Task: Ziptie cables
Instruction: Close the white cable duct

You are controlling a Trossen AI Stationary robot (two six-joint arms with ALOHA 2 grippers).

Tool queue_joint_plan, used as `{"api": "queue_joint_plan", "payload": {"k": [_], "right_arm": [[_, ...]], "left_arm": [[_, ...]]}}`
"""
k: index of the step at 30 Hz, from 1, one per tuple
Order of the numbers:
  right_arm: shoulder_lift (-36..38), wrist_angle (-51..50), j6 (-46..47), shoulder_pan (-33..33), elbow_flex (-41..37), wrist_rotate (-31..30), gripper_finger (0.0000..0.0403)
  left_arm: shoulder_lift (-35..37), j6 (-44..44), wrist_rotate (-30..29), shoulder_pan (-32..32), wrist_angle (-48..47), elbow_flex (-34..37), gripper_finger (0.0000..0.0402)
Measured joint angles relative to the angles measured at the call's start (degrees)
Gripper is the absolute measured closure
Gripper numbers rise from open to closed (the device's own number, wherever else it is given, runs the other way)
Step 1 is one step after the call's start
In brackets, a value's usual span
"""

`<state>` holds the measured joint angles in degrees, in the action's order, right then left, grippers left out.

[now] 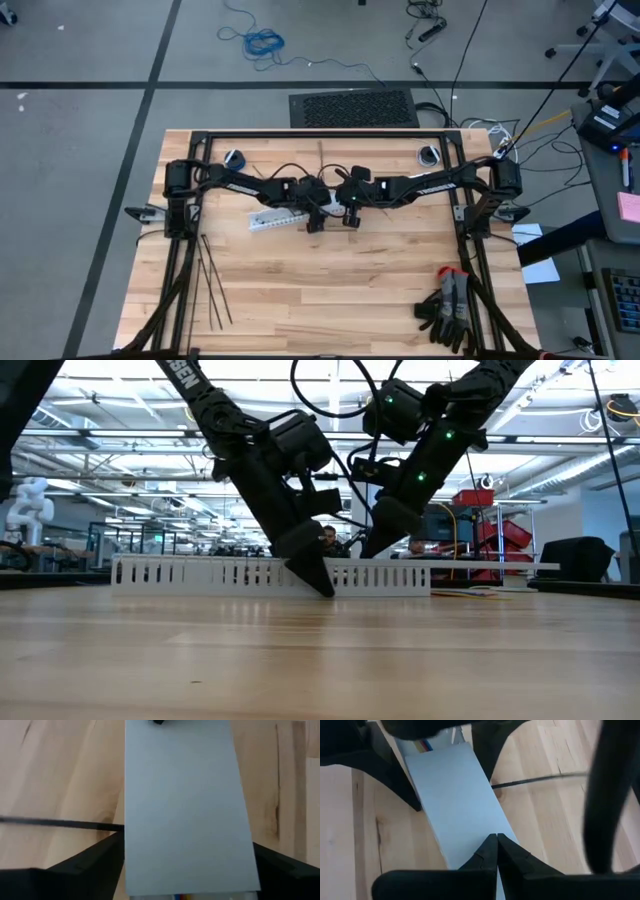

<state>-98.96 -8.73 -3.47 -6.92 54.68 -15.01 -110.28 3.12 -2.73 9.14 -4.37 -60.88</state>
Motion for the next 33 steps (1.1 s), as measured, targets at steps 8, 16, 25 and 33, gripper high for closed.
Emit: {"api": "queue_joint_plan", "payload": {"k": [8,16,25,33], "right_arm": [[-0.1,0.6,-0.3,0.0,-0.1,0.3,0.0403],[-0.2,0.6,-0.4,0.0,-0.1,0.4,0.0403],[-0.2,0.5,-0.3,0.0,-0.1,0.4,0.0403],[-0.2,0.8,-1.3,0.2,-0.1,1.0,0.0403]], "left_arm": [[4.4,0.0,0.7,0.3,-9.9,-3.4,0.0069],[7.3,0.2,-1.7,0.2,-19.0,-2.6,0.0068],[7.4,-2.7,-2.9,0.2,-18.1,3.0,0.0068],[7.4,-4.0,-3.2,0.2,-17.1,3.3,0.0098]]}}
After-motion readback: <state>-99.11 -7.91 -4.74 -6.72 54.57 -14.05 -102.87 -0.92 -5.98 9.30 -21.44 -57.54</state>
